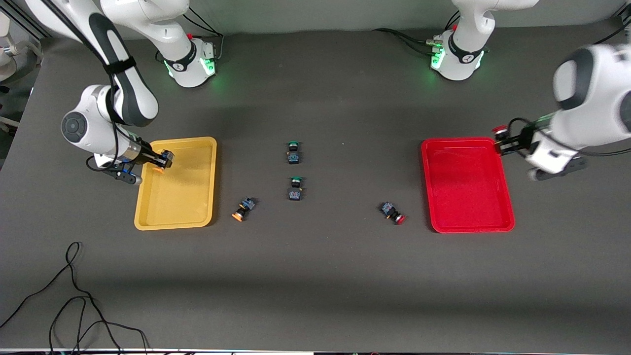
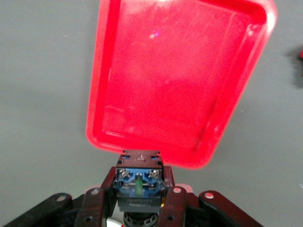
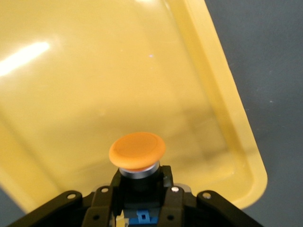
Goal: Place red and yellow buttons in trays
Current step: 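Carry the yellow button into the yellow tray while the left gripper lifts the red button, then release the yellow button while the left gripper sets the red button in the red tray, then grasp the second yellow button with the right gripper while the left gripper descends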
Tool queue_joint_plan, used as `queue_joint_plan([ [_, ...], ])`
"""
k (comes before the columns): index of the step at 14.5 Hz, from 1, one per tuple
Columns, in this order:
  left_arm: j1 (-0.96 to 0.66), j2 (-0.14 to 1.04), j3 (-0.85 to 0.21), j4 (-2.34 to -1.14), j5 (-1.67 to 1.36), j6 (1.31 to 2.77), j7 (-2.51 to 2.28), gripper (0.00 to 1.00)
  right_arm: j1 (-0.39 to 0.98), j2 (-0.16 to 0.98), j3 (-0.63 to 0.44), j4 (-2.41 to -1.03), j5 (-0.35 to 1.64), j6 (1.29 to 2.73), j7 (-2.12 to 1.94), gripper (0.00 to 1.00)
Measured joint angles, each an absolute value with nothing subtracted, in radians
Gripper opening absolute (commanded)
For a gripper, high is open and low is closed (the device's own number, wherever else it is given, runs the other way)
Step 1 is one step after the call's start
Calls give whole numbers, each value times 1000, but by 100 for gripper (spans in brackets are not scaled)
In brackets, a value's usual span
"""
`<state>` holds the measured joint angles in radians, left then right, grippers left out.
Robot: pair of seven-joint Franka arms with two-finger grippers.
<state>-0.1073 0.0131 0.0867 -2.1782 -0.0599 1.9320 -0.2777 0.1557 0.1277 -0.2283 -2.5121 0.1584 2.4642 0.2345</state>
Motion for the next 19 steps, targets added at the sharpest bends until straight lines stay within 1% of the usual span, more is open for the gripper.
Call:
queue_joint_plan([
  [1, -108, 33, 87, -2236, -60, 2016, -278, 0, 158, 154, -228, -2512, 188, 2484, 226, 13],
  [2, -108, 63, 87, -2277, -60, 2088, -278, 0, 163, 178, -226, -2511, 207, 2500, 223, 13],
  [4, -109, 144, 86, -2312, -61, 2195, -278, 0, 171, 204, -222, -2507, 218, 2513, 223, 14],
  [5, -109, 191, 86, -2315, -64, 2241, -278, 0, 176, 207, -221, -2505, 222, 2513, 223, 21],
  [6, -110, 235, 86, -2316, -72, 2285, -278, 0, 181, 207, -219, -2502, 237, 2513, 223, 66],
  [7, -113, 276, 85, -2317, -87, 2325, -278, 0, 189, 207, -218, -2498, 260, 2513, 223, 99],
  [9, -126, 333, 83, -2318, -111, 2375, -278, 95, 202, 207, -215, -2494, 285, 2513, 223, 100],
  [10, -132, 343, 83, -2316, -115, 2379, -280, 100, 205, 206, -213, -2493, 288, 2513, 222, 100],
  [12, -134, 329, 83, -2298, -119, 2356, -280, 100, 206, 196, -211, -2487, 290, 2504, 214, 100],
  [13, -134, 305, 83, -2276, -121, 2303, -280, 100, 206, 183, -210, -2476, 290, 2484, 212, 100],
  [15, -134, 219, 83, -2199, -124, 2123, -281, 100, 207, 146, -190, -2415, 292, 2415, 212, 100],
  [17, -134, 114, 84, -2094, -124, 1924, -282, 100, 209, 126, -145, -2318, 298, 2363, 260, 100],
  [19, -134, 34, 86, -1948, -124, 1725, -282, 100, 212, 151, -66, -2209, 300, 2343, 390, 100],
])
